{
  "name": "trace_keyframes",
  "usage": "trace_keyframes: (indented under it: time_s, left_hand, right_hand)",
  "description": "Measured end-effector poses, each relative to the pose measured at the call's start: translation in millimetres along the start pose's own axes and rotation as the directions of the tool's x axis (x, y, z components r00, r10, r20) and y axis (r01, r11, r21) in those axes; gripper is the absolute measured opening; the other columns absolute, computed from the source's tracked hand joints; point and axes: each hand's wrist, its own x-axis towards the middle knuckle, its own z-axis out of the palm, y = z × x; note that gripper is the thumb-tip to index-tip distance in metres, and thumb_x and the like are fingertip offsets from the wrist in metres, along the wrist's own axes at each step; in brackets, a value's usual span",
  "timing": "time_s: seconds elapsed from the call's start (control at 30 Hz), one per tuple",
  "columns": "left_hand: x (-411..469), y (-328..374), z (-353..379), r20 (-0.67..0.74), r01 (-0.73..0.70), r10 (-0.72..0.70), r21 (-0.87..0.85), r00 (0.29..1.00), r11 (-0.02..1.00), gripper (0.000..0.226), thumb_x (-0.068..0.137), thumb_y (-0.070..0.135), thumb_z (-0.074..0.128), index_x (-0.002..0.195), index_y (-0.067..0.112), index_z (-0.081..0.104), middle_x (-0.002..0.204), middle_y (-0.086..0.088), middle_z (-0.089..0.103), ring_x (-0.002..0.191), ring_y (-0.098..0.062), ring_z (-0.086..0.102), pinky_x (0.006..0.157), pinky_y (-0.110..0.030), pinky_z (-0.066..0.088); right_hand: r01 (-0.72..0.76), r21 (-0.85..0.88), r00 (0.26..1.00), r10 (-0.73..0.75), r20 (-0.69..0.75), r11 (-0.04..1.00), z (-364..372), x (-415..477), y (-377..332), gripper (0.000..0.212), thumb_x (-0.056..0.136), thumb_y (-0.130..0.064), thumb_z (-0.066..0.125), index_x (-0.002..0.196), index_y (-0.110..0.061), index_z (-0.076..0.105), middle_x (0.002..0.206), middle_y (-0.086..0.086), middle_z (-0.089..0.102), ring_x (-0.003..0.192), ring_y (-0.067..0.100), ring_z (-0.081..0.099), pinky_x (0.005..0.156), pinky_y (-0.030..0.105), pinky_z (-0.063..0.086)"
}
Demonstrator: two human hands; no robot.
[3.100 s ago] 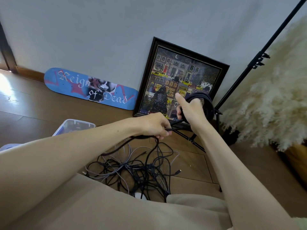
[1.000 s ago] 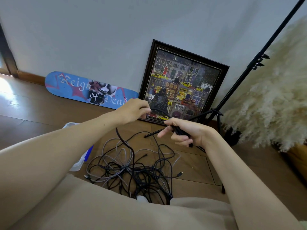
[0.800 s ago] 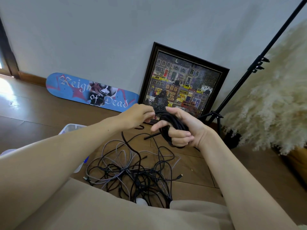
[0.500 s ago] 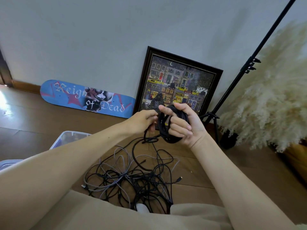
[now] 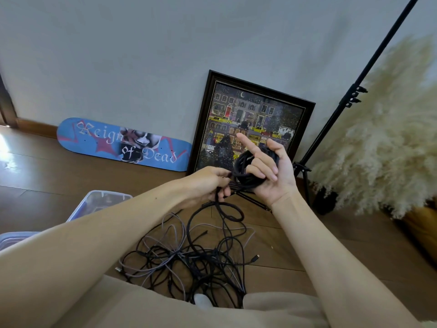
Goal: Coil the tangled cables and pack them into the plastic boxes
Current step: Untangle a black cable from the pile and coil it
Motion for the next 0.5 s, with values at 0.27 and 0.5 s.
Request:
trace_keyframes:
  time_s: [0.27, 0.5]
  left_hand:
    - [-8, 0, 11, 0.060, 0.076, -0.084, 0.123, 0.995, 0.989, 0.024, 0.088, -0.011, 0.048, 0.081, 0.011, 0.051, 0.094, -0.014, 0.068, 0.085, -0.009, 0.065, 0.094, -0.024, 0.041]
    - [-13, 10, 23, 0.071, 0.096, -0.114, 0.213, 0.991, 0.972, 0.012, 0.092, 0.003, 0.054, 0.103, 0.005, 0.060, 0.081, -0.004, 0.070, 0.055, 0.001, 0.061, 0.055, -0.013, 0.044]
  right_hand:
    - [0.191, -0.149, 0.956, -0.218, -0.195, 0.970, 16, 5, 5, 0.057, 0.101, -0.031, 0.036, 0.151, -0.008, 0.023, 0.042, -0.004, 0.033, 0.035, 0.009, 0.031, 0.043, 0.021, 0.036]
    - [0.166, -0.441, 0.935, -0.283, -0.216, 0.882, 16, 9, 11, 0.046, 0.103, -0.034, 0.039, 0.143, -0.017, 0.026, 0.048, 0.002, 0.041, 0.043, 0.016, 0.039, 0.053, 0.026, 0.040]
